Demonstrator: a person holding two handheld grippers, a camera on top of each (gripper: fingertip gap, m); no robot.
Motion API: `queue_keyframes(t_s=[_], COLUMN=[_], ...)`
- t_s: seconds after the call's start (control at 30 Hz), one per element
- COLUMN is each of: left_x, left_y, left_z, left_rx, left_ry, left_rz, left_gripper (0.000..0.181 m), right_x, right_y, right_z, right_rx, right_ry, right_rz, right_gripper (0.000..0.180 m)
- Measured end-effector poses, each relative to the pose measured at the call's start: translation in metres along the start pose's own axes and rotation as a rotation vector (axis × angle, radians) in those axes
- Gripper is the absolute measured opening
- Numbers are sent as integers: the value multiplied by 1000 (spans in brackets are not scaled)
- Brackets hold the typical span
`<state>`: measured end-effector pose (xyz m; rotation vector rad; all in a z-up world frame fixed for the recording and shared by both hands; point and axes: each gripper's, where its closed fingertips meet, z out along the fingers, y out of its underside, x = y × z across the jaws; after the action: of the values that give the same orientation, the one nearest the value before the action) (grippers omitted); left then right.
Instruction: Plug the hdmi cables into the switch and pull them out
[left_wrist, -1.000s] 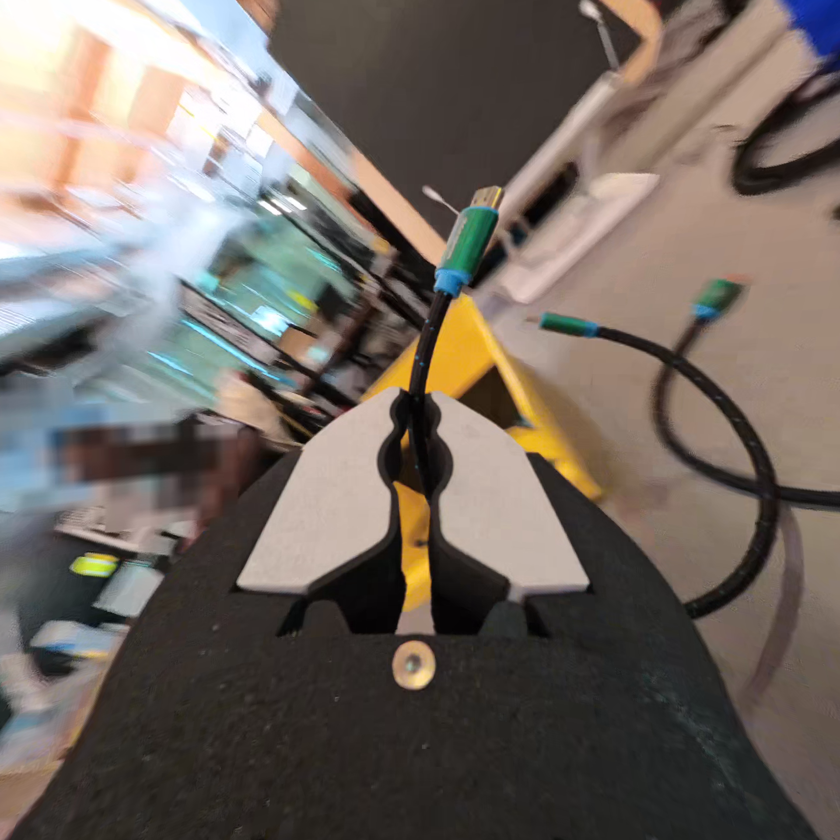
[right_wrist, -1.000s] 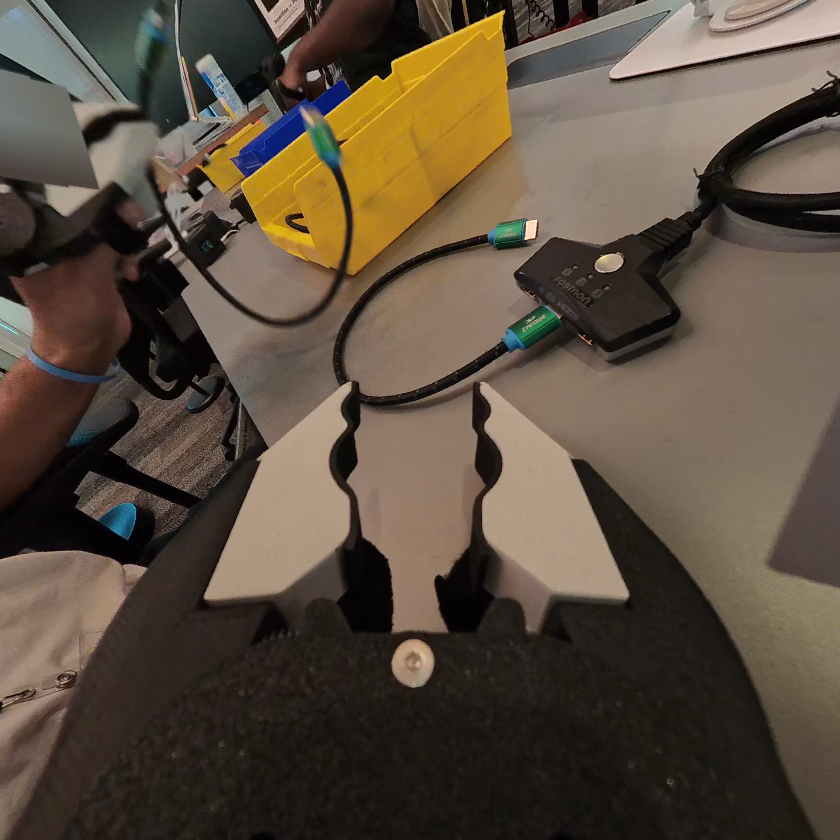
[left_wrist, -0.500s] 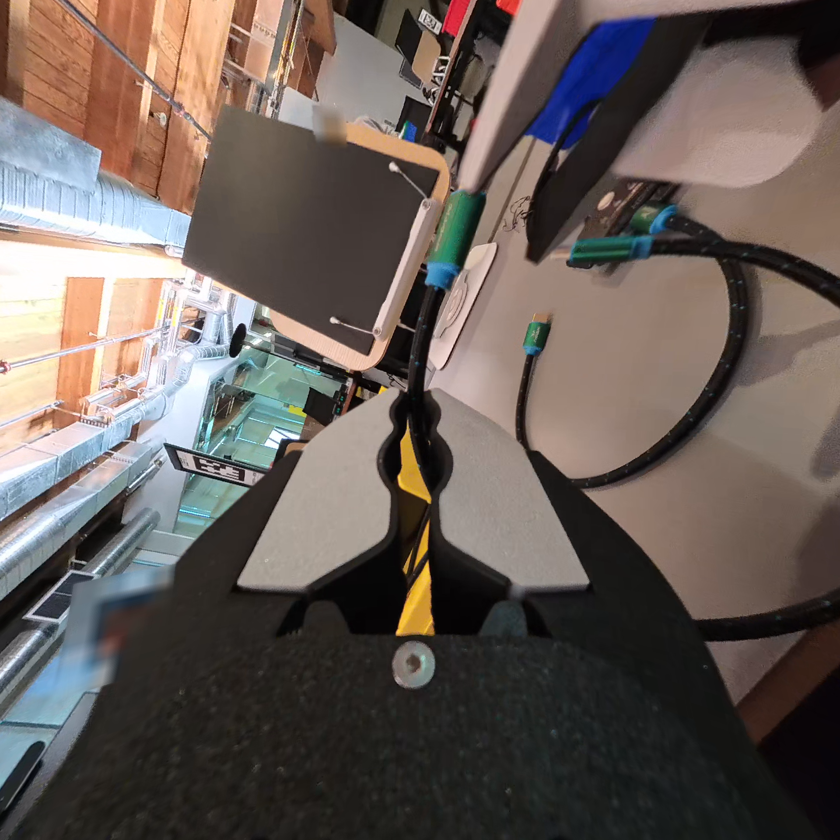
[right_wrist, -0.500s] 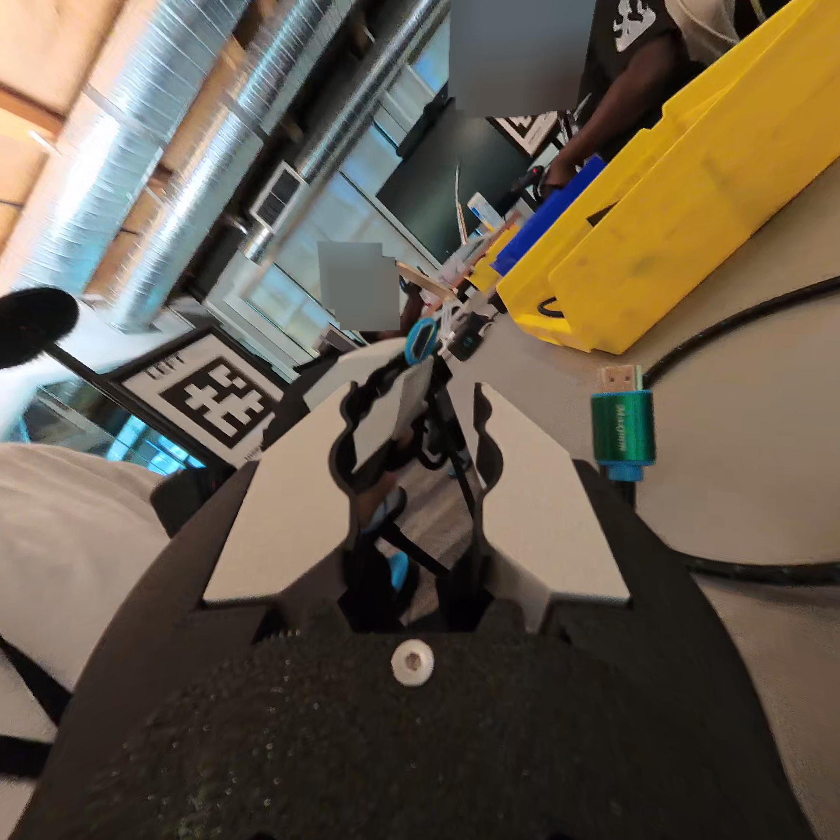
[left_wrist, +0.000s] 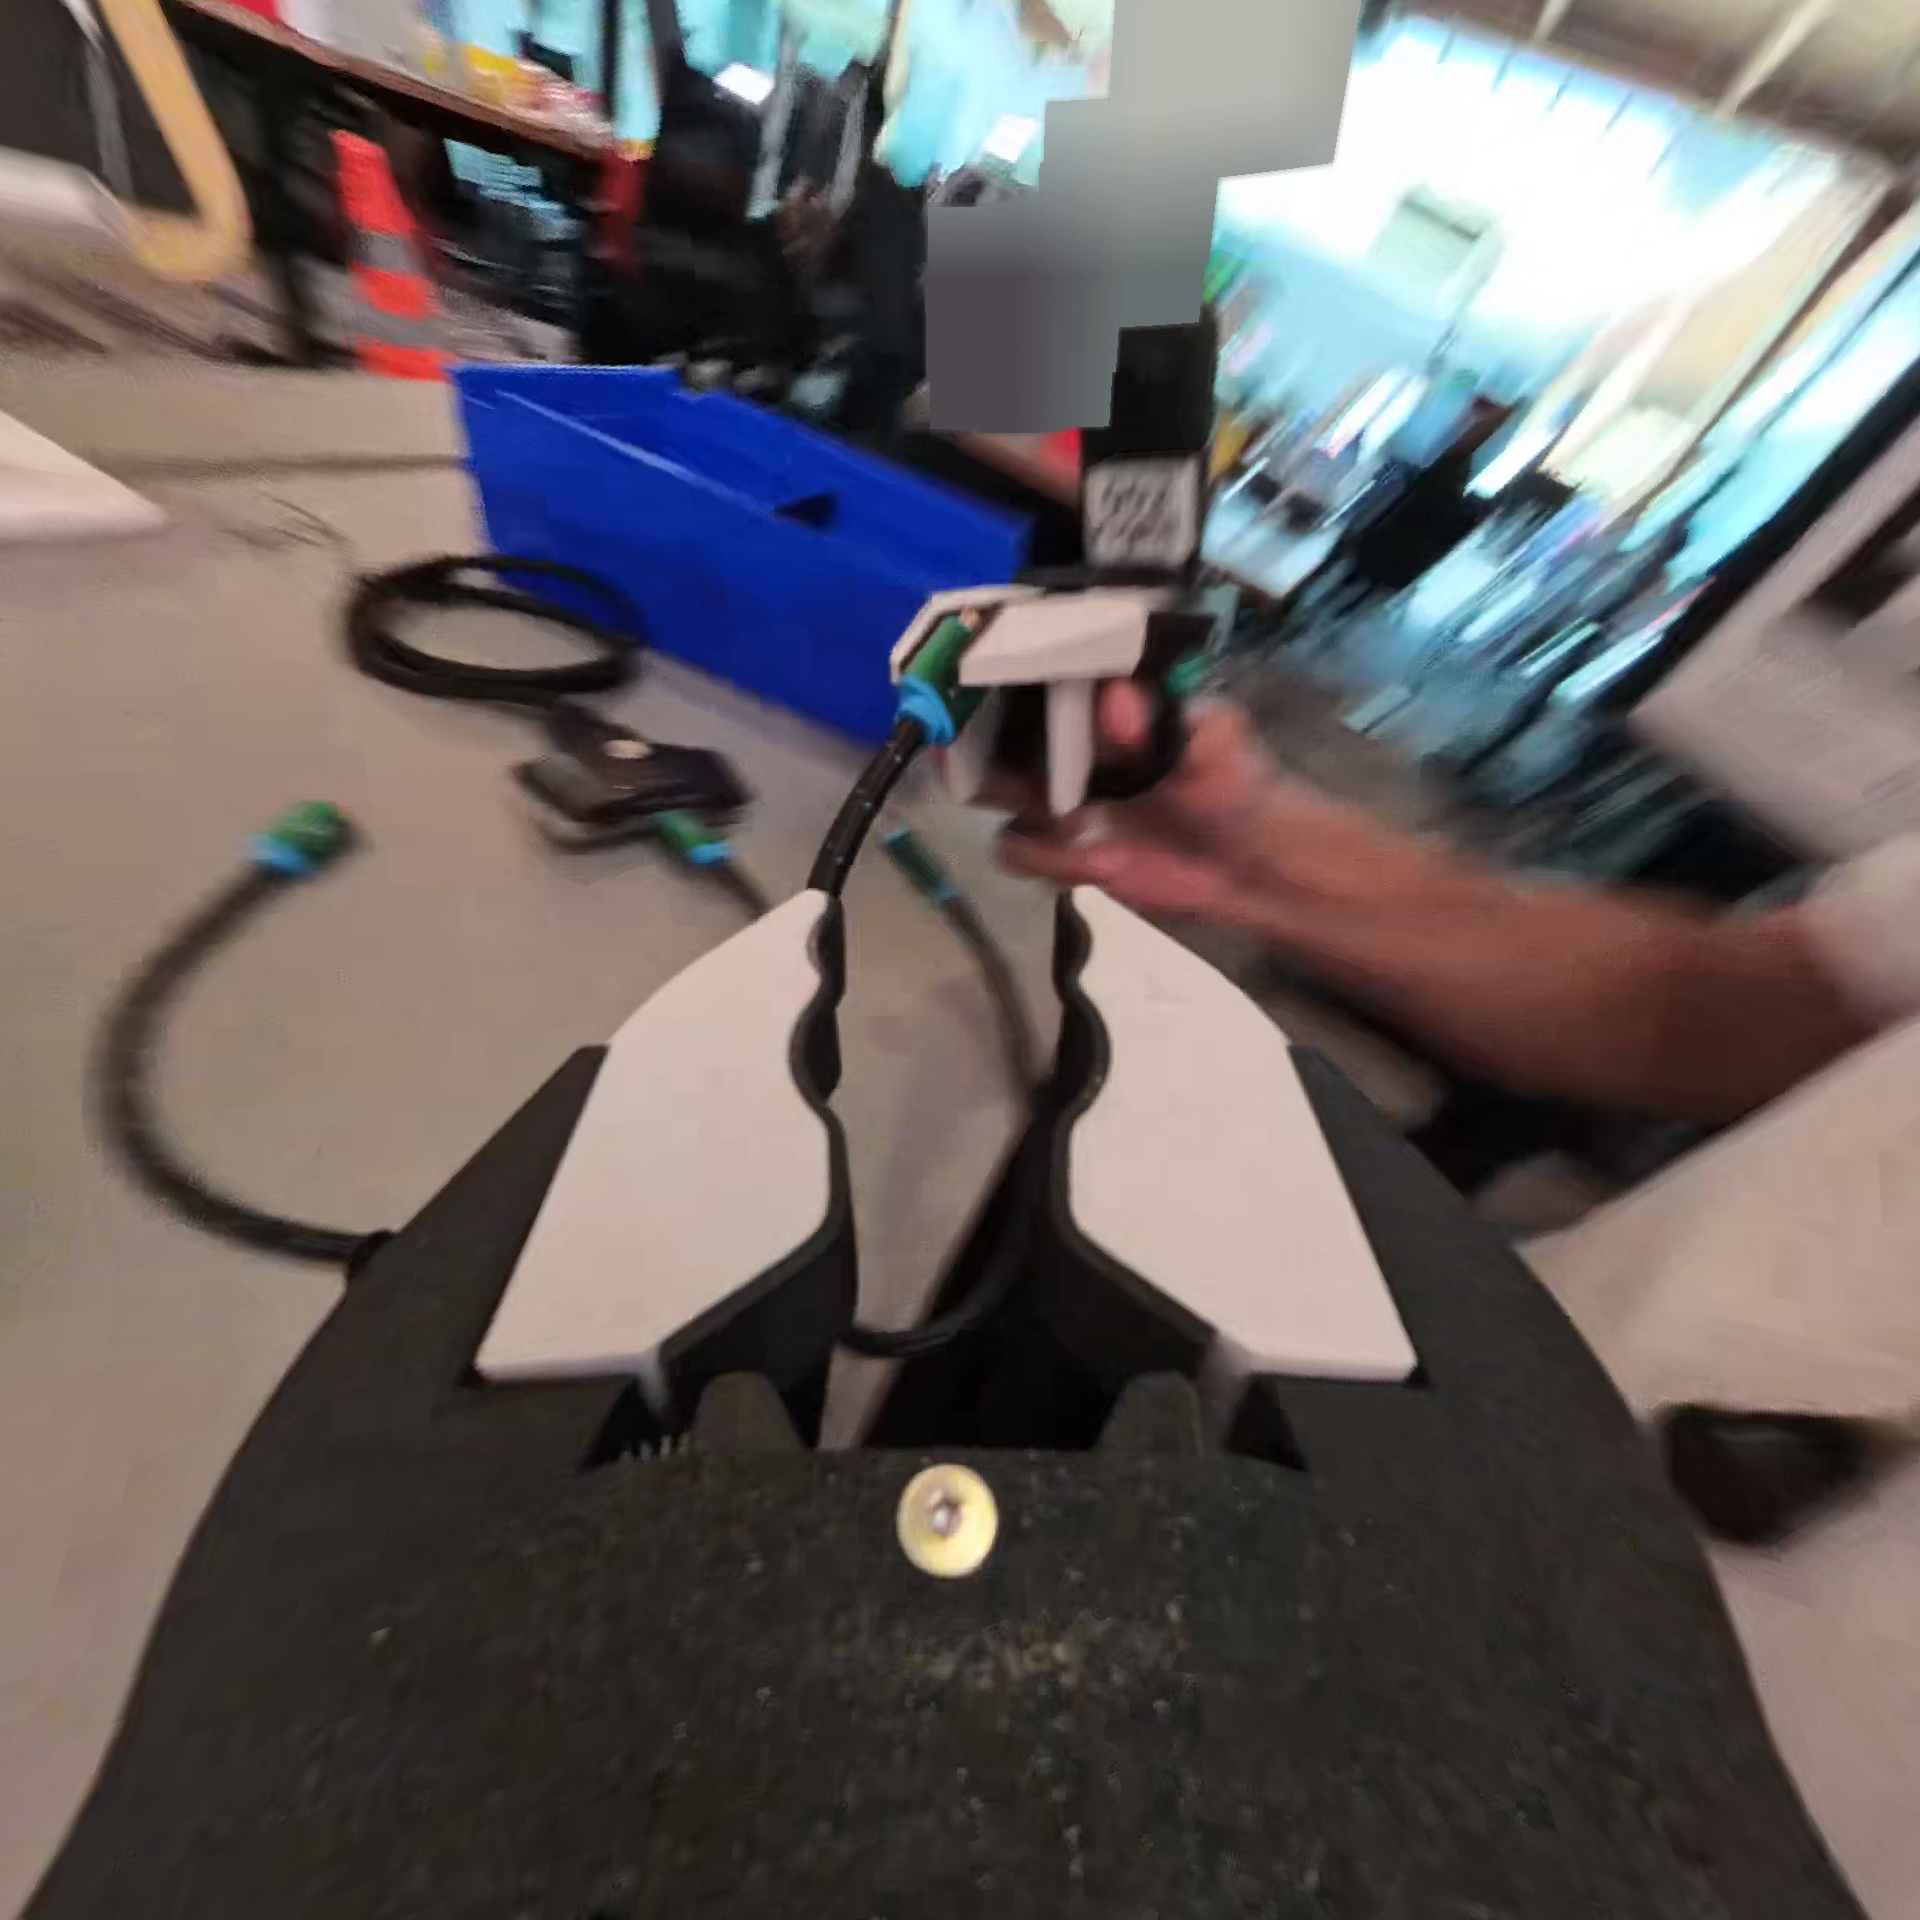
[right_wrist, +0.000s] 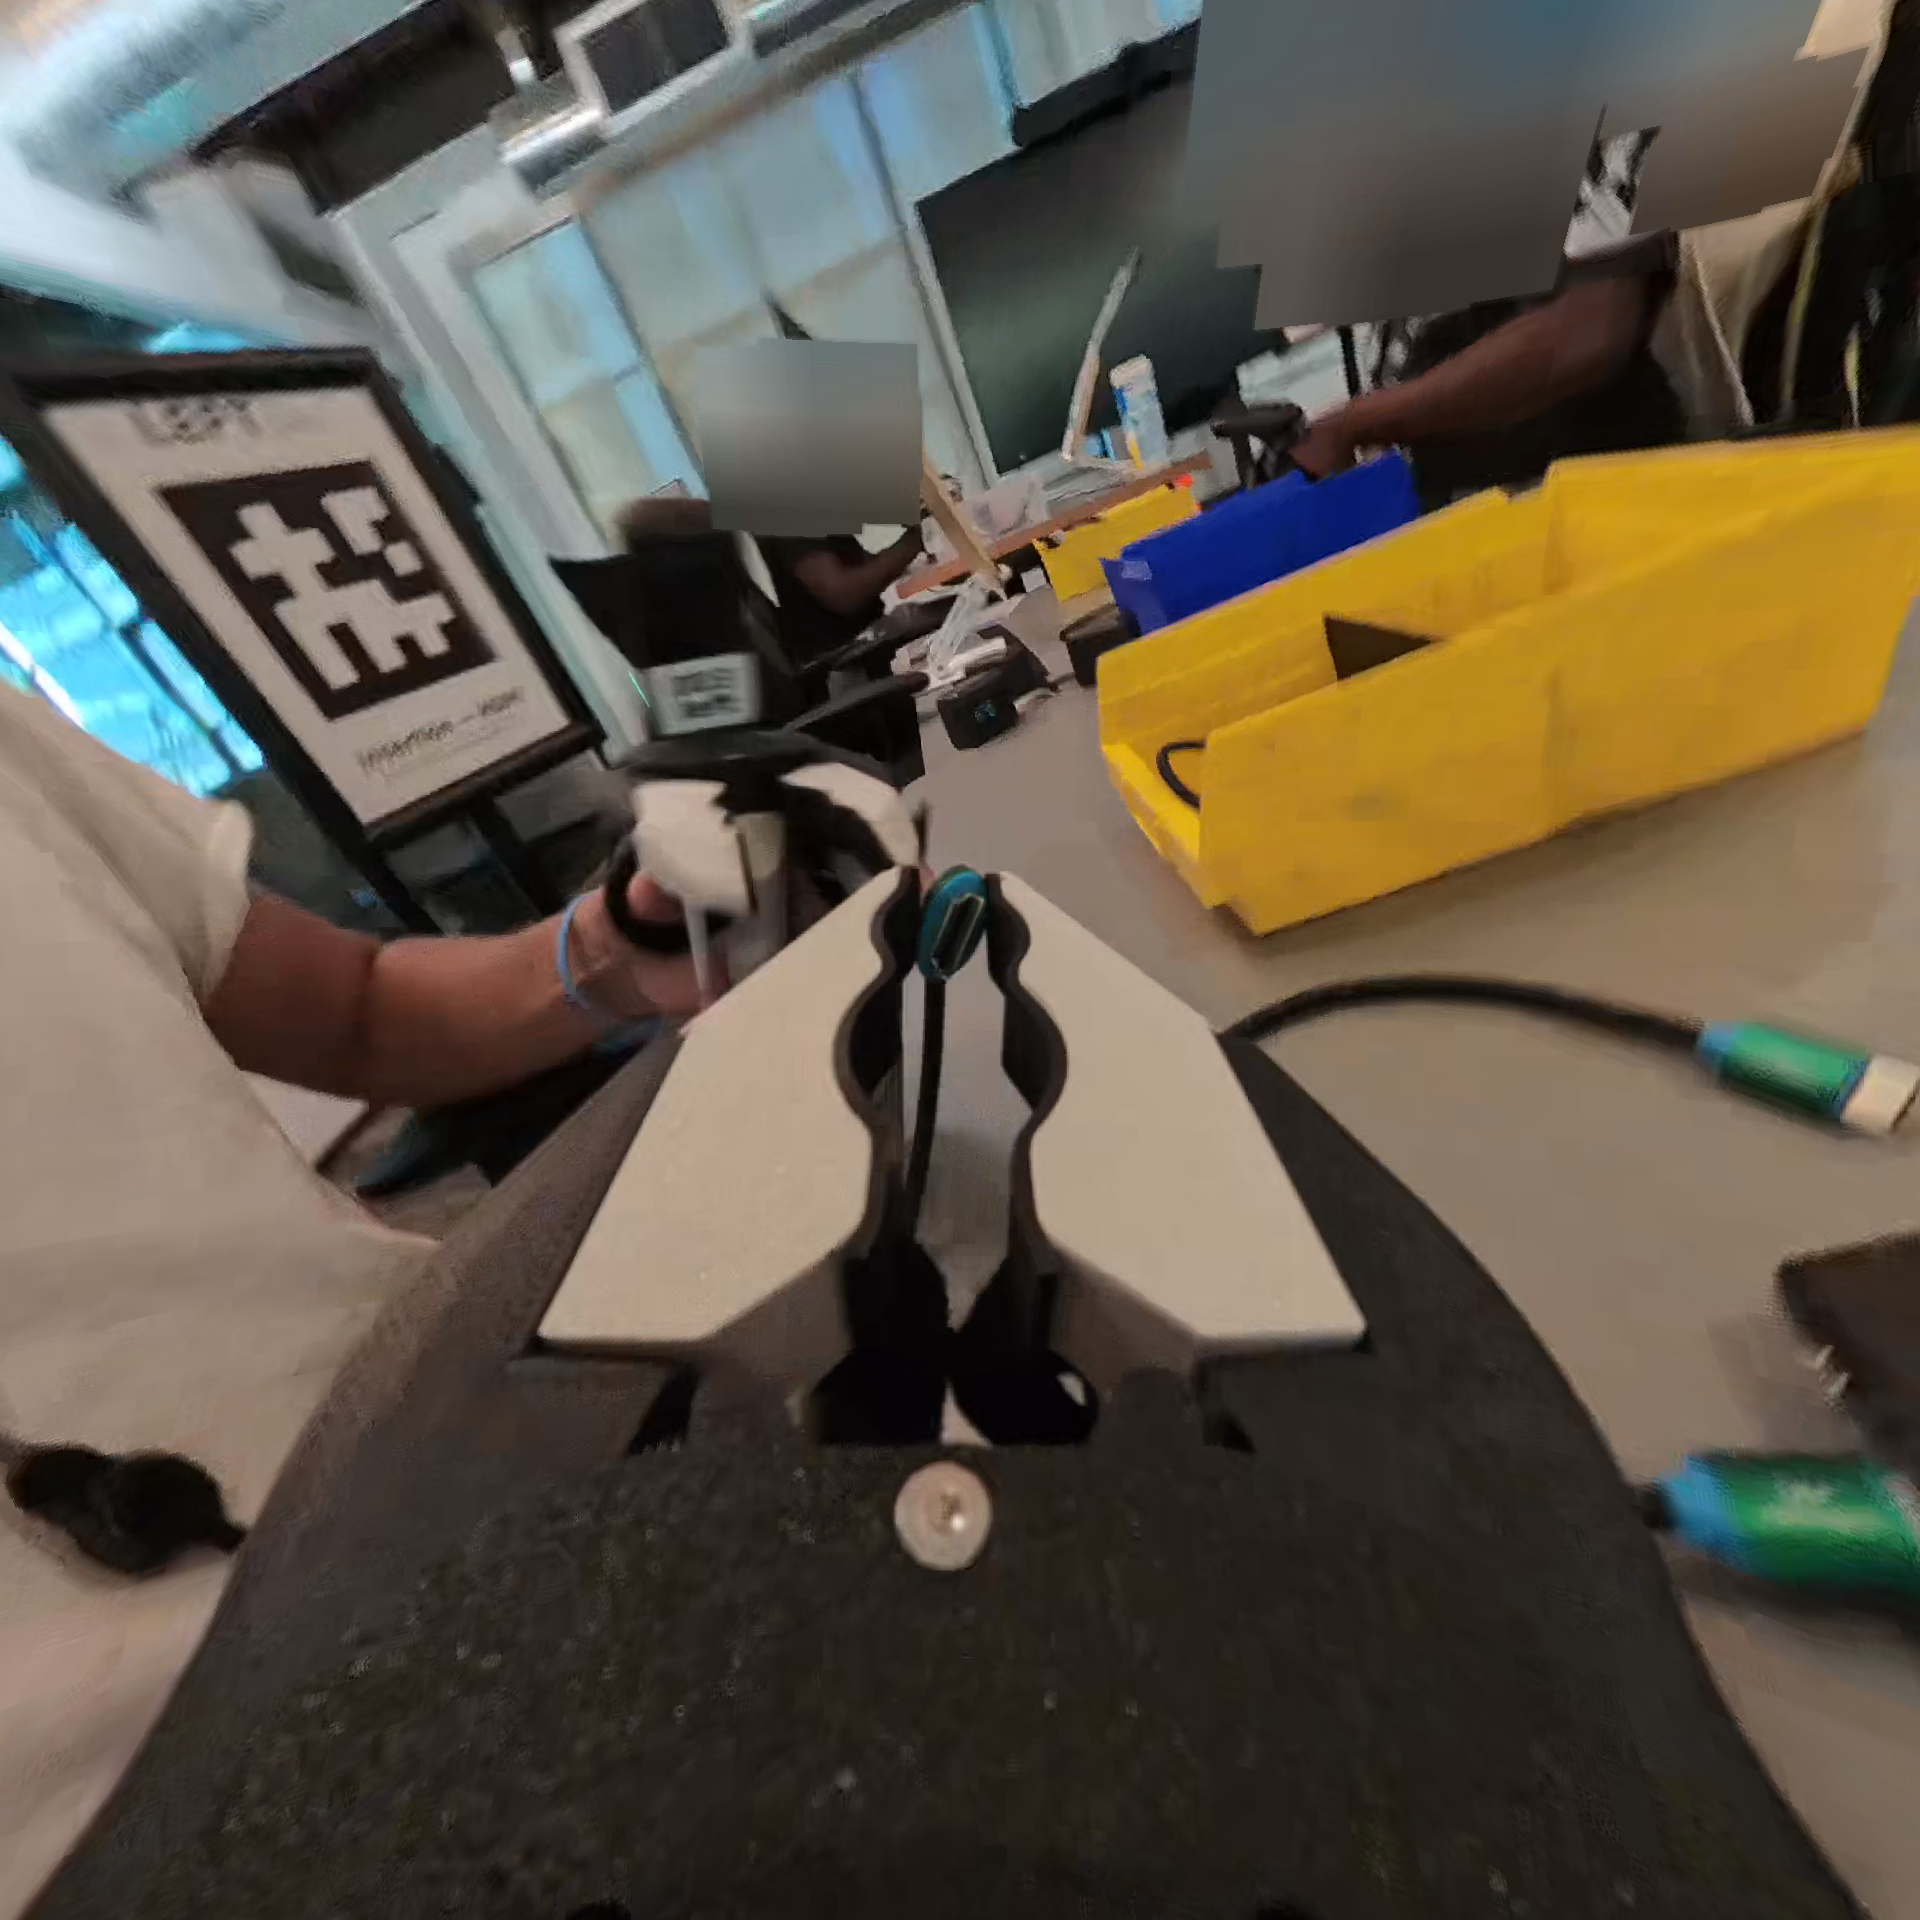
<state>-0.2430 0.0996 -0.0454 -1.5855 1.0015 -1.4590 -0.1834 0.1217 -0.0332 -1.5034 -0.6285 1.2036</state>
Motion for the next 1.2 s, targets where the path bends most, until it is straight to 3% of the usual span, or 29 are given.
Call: queue_keyframes(t_s=[0.07, 0.17, 0.3, 0.4, 0.57, 0.67, 0.9, 1.2], left_x=[-6, -33, -39, -28, -5, 2, 12, 22], left_y=[-12, -7, -2, -3, 5, 7, 2, -7], left_z=[-15, -27, -26, -17, -8, -8, -11, -12], left_rx=[106, 169, 222, 204, 127, 113, 149, 201], left_ry=[172, 237, 310, 364, 436, 462, 632, 684], left_rz=[-268, -502, -647, -641, -604, -599, -781, -742], left_gripper=[41, 41, 38, 35, 35, 35, 30, 28], right_x=[-6, -11, -14, -23, -32, -39, -54, -61], right_y=[-9, -36, -109, -111, -14, 13, 17, 10], right_z=[-3, -9, -24, -5, 40, 46, 52, 50], right_rx=[2, 54, 96, -8, -88, -73, -3, 98], right_ry=[-25, 28, 272, 266, 19, -102, -176, -218], right_rz=[-125, -323, -732, -948, -953, -812, -759, -632], right_gripper=[12, 12, 10, 11, 11, 11, 11, 11])
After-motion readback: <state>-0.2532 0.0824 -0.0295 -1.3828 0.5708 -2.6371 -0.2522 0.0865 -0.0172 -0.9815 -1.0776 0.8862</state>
